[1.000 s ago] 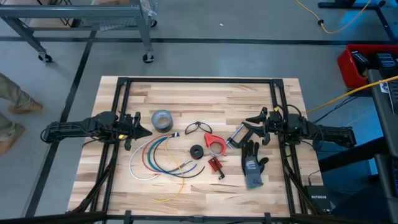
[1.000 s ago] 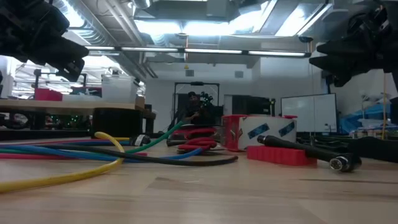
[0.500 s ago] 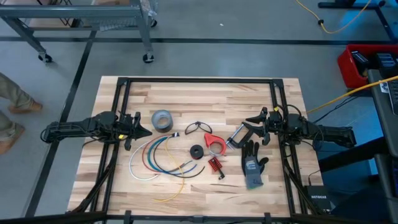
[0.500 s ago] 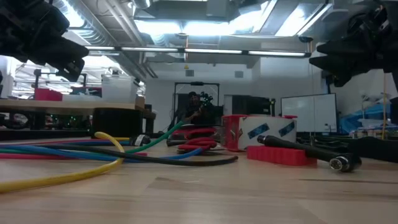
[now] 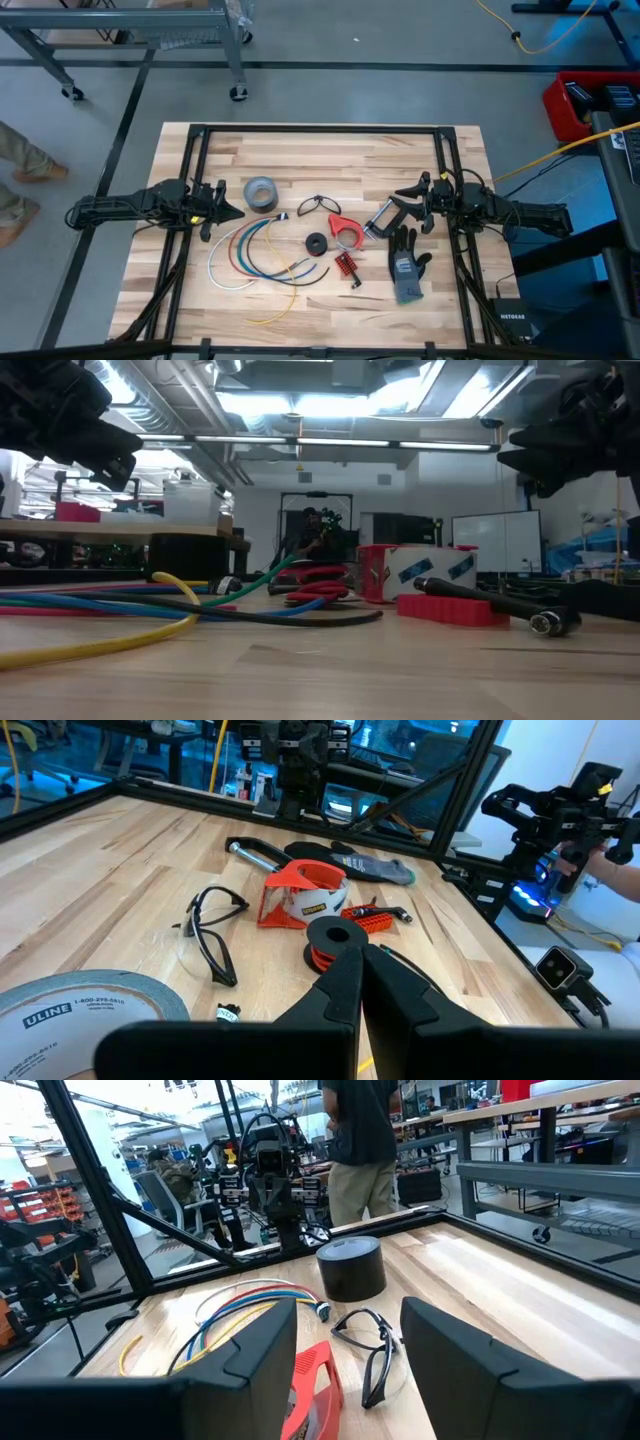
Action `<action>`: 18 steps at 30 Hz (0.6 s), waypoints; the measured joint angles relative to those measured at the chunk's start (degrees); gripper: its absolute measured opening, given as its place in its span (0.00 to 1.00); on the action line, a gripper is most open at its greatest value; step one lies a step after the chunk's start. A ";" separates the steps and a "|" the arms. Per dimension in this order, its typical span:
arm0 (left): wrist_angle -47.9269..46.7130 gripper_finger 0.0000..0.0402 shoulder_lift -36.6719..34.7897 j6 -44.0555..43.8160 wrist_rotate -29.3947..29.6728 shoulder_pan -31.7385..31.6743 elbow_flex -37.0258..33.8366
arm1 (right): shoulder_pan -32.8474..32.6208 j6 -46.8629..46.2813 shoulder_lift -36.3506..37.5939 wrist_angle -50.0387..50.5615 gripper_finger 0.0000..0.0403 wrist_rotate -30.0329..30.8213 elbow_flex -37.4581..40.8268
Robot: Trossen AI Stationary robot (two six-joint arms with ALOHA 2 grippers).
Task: Coil cords
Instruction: Uncoil the red wire from the spool
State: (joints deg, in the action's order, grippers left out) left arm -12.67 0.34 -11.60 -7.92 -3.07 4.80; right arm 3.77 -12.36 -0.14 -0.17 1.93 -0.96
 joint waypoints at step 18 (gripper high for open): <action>1.24 0.01 0.01 -7.26 0.09 0.02 -0.15 | 0.00 0.11 0.01 -0.06 0.46 -0.15 0.01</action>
State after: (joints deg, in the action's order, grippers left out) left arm -11.43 0.35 -18.85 -7.83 -3.05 4.64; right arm 3.77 -12.25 -0.13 -0.23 1.78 -0.95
